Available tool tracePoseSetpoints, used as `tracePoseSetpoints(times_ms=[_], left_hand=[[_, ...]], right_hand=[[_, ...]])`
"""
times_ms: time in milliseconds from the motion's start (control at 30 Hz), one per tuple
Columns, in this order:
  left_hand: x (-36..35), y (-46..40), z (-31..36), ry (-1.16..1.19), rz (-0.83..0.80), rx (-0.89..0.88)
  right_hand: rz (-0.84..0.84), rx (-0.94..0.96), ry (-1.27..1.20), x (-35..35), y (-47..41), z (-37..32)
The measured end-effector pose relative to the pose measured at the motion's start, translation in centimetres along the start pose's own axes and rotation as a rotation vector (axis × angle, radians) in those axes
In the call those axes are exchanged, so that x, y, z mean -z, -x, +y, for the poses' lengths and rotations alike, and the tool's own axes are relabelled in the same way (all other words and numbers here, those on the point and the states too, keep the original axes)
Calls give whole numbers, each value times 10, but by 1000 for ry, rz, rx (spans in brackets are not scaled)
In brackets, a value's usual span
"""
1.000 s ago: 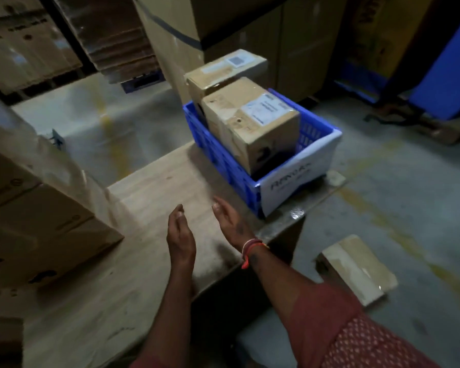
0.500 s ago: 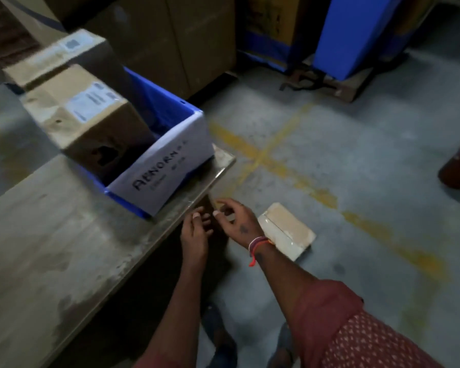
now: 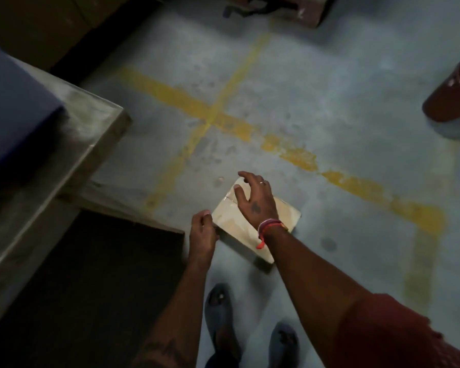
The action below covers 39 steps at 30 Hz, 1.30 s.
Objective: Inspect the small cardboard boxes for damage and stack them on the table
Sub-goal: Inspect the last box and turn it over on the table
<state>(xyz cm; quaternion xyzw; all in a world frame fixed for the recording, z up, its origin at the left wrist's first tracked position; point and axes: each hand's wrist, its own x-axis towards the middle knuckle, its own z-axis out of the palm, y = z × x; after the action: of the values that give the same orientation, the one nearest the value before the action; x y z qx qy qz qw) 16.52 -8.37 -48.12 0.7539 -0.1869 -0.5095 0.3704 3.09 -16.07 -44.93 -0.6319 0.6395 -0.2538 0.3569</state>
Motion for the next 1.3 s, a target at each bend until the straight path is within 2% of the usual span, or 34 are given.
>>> tracePoseSetpoints(times_ms=[133, 267, 467, 567, 667, 833, 967, 1133, 1300], left_hand=[[-30, -62, -59, -49, -19, 102], [-59, -102, -110, -2, -75, 347], [-91, -138, -173, 56, -182, 560], [-105, -143, -182, 152, -256, 563], [-112, -135, -177, 225, -260, 564], [-104, -88, -137, 122, -220, 488], [-100, -49, -82, 53, -181, 344], [-90, 5, -10, 80, -109, 222], [-79, 77, 95, 82, -144, -56]], right_hand=[[-10, -55, 93, -41, -42, 100], [-107, -211, 194, -78, -87, 185], [-365, -448, 581, -103, -125, 275], [-367, -466, 544, -104, -124, 293], [-317, -516, 463, -95, -108, 293], [-184, -545, 340, -49, -73, 262], [-41, -546, 257, -3, -53, 215], [136, -510, 181, 57, -30, 148], [410, -530, -22, 133, -7, 58]])
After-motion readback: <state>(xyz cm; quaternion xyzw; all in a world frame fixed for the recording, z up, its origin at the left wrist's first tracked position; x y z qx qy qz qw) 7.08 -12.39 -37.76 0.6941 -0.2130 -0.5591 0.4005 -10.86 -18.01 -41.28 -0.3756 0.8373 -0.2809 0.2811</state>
